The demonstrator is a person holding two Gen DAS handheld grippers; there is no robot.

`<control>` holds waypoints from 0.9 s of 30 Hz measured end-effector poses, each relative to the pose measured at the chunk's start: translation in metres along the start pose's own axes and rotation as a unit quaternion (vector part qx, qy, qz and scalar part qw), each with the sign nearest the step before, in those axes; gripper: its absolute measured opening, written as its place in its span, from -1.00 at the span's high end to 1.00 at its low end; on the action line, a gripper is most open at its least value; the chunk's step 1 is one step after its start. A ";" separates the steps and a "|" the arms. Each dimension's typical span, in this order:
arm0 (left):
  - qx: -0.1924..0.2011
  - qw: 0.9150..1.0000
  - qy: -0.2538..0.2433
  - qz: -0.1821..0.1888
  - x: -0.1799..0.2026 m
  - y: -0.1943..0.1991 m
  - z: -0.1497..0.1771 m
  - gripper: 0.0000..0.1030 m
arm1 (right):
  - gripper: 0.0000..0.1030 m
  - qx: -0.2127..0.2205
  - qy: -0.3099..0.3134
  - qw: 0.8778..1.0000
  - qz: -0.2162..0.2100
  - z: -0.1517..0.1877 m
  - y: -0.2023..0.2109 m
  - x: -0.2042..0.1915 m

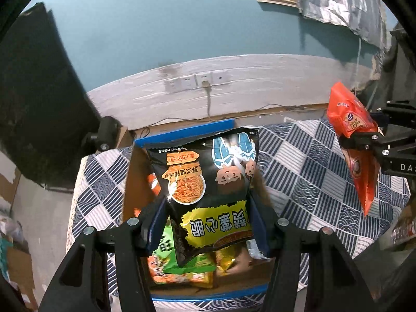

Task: Organize snacks
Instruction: 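Lift both bags and carry them over the cardboard box, then lower both bags into the box and open both tools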

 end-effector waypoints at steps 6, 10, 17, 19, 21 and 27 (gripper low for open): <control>-0.008 1.000 0.023 -0.016 -0.028 -0.005 0.012 -0.14 | 0.18 -0.002 0.006 1.000 -0.022 -0.017 -0.018 -0.025; -0.015 0.999 0.034 -0.027 -0.042 -0.012 0.019 -0.15 | 0.18 -0.008 0.010 0.999 -0.035 -0.025 -0.032 -0.041; -0.030 0.998 0.048 -0.035 -0.058 -0.026 0.031 -0.15 | 0.18 -0.019 0.011 0.998 -0.058 -0.035 -0.056 -0.064; -0.036 0.997 0.051 -0.038 -0.061 -0.031 0.034 -0.15 | 0.18 -0.022 0.012 0.998 -0.064 -0.037 -0.063 -0.069; -0.042 0.997 0.055 -0.036 -0.064 -0.035 0.038 -0.15 | 0.18 -0.028 0.010 0.997 -0.071 -0.038 -0.071 -0.074; -0.063 0.994 0.082 -0.032 -0.075 -0.050 0.048 -0.15 | 0.18 -0.042 -0.008 0.995 -0.092 -0.043 -0.094 -0.085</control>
Point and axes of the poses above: each gripper's, at about its wrist camera, not at the fingertips, and y roughly against the way its jaws point, x to its right, z to its underside, the point moved 3 cm from there along -y, roughly the way its jaws point, and after that the axes turned 15 degrees about x, right-handed, at the moved point
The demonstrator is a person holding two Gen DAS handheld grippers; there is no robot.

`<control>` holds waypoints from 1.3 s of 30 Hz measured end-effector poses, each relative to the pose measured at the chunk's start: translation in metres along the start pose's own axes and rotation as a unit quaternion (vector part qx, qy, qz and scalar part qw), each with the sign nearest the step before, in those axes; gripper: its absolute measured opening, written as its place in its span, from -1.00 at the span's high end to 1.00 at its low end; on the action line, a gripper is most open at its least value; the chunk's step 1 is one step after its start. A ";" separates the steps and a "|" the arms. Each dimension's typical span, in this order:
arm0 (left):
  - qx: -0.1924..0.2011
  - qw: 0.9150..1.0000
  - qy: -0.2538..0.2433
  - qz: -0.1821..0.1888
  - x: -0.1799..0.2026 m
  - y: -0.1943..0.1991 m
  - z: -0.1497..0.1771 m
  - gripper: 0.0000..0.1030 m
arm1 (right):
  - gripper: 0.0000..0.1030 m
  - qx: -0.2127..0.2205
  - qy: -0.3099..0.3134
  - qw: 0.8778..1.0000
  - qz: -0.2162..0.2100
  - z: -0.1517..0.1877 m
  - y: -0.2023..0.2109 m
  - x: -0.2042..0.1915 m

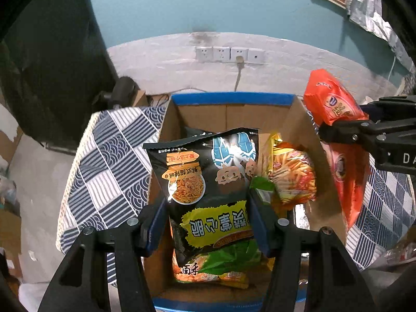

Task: Organize snacks
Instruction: 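Lower both bags into the box and open both tools, then withdraw both open tools up and away from the box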

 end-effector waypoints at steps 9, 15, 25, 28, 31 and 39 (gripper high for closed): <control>-0.009 1.000 0.027 -0.003 -0.009 -0.011 -0.005 -0.16 | 0.03 -0.002 -0.017 0.999 -0.027 -0.014 -0.020 -0.012; 0.002 0.999 0.033 -0.014 -0.014 -0.007 -0.008 -0.60 | -0.27 0.003 -0.018 1.000 -0.023 -0.020 -0.015 -0.012; 0.020 0.999 0.031 -0.016 -0.014 0.014 -0.017 -0.60 | -0.37 0.024 -0.011 1.000 -0.008 -0.021 0.010 -0.011; 0.030 0.999 0.023 -0.016 -0.011 0.024 -0.018 -0.60 | -0.37 0.031 -0.009 0.999 -0.007 -0.019 0.021 -0.011; 0.040 0.999 0.019 -0.012 -0.008 0.035 -0.021 -0.60 | -0.40 0.039 -0.008 0.999 -0.003 -0.017 0.035 -0.013; 0.063 0.998 -0.011 0.001 0.005 0.063 -0.020 -0.67 | -0.42 0.074 0.004 0.997 0.006 -0.012 0.071 -0.015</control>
Point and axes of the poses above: each gripper's, at about its wrist camera, not at the fingertips, and y roughly against the way its jaws point, x to its right, z to its underside, the point moved 3 cm from there along -y, roughly the way its jaws point, and after that the axes turned 15 degrees about x, right-handed, at the moved point
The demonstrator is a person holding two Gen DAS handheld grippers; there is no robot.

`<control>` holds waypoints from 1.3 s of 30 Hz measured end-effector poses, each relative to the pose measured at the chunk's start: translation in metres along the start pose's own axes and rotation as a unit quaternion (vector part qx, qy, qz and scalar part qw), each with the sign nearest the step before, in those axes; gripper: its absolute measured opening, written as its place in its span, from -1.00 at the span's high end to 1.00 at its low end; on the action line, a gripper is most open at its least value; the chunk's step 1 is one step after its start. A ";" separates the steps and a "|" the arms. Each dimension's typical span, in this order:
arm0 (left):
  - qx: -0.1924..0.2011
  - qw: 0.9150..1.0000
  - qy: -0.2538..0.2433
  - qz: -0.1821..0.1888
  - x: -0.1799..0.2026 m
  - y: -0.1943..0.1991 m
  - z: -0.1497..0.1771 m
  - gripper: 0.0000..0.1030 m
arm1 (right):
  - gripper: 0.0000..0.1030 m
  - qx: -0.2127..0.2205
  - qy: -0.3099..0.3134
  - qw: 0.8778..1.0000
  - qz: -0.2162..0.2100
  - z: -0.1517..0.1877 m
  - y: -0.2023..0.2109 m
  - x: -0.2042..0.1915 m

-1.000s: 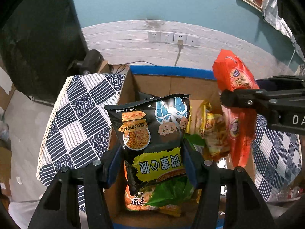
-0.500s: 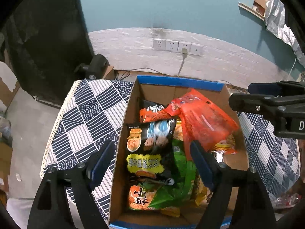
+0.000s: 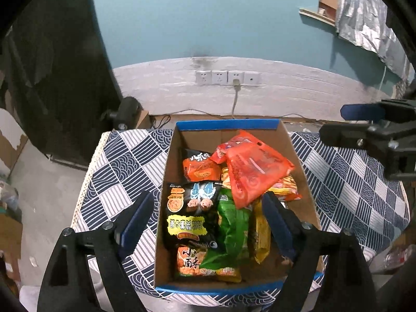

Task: Organize snacks
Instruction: 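Withdraw both open tools up and away from the box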

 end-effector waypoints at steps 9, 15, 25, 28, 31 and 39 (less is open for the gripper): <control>0.030 0.999 -0.003 0.018 0.005 0.029 -0.010 -0.67 | -0.51 0.026 -0.004 1.000 0.003 0.013 0.038 0.011; 0.053 0.998 -0.001 0.028 0.009 0.046 -0.019 -0.67 | -0.51 0.036 -0.007 0.999 0.011 0.024 0.056 0.019; 0.076 0.996 0.003 0.047 0.023 0.067 -0.027 -0.68 | -0.51 0.051 -0.002 0.998 0.026 0.038 0.080 0.027; 0.082 0.996 0.001 0.046 0.026 0.072 -0.029 -0.73 | -0.51 0.053 -0.006 0.998 0.026 0.041 0.085 0.030; 0.087 0.995 -0.001 0.045 0.031 0.074 -0.031 -0.79 | -0.51 0.055 -0.008 0.998 0.028 0.044 0.089 0.033; 0.090 0.995 -0.011 0.037 0.039 0.075 -0.032 -0.79 | -0.52 0.061 -0.010 0.998 0.034 0.047 0.097 0.042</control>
Point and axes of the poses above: each gripper's, at about its wrist camera, not at the fingertips, and y roughly against the way its jaws point, x to its right, z to its underside, the point moved 3 cm from there along -y, roughly the way its jaws point, and after that the axes turned 15 degrees about x, right-handed, at the moved point
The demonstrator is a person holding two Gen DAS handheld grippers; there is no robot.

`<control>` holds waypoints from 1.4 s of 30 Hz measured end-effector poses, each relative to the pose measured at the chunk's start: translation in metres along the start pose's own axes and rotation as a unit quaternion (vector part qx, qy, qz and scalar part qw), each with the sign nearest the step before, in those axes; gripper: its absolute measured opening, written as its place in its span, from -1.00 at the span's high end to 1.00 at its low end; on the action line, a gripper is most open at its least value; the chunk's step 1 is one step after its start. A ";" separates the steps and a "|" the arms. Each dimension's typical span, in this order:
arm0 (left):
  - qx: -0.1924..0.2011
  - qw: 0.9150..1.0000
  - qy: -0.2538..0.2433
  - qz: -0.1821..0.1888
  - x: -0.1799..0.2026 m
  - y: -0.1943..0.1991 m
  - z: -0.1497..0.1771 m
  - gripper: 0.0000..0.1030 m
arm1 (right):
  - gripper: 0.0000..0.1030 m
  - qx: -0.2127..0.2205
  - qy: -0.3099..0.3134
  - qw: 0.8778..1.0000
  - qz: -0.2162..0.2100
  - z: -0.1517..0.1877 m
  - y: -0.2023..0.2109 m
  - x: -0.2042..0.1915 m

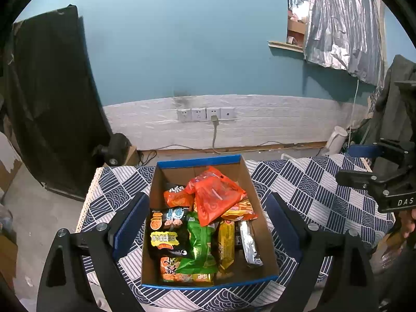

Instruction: Organize snacks

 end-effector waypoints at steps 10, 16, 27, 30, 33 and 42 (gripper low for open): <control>0.001 1.000 0.005 0.002 0.003 -0.002 -0.001 -0.80 | -0.52 0.000 -0.001 1.000 0.000 0.001 0.000 0.003; -0.005 1.000 0.004 0.004 0.004 -0.004 0.000 -0.80 | -0.52 0.001 0.000 1.000 0.002 0.001 0.000 0.004; -0.005 1.000 0.006 0.005 0.004 -0.004 0.000 -0.80 | -0.53 -0.001 0.004 1.000 0.005 0.000 0.000 0.002; -0.006 1.000 0.009 0.005 0.003 -0.004 -0.001 -0.80 | -0.53 0.000 0.007 1.000 0.005 0.000 0.001 0.001; -0.006 1.000 0.009 0.004 0.002 -0.004 -0.002 -0.80 | -0.53 0.003 0.010 1.000 0.008 -0.001 0.002 0.001; -0.009 1.000 0.006 0.004 0.003 -0.004 -0.001 -0.80 | -0.53 0.005 0.009 1.000 0.009 -0.002 0.003 0.002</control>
Point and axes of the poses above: each gripper's, at about its wrist camera, not at the fingertips, and y roughly against the way its jaws point, x to its right, z to its underside, the point moved 3 cm from there along -y, roughly the way its jaws point, and after that the axes turned 15 degrees about x, right-handed, at the moved point
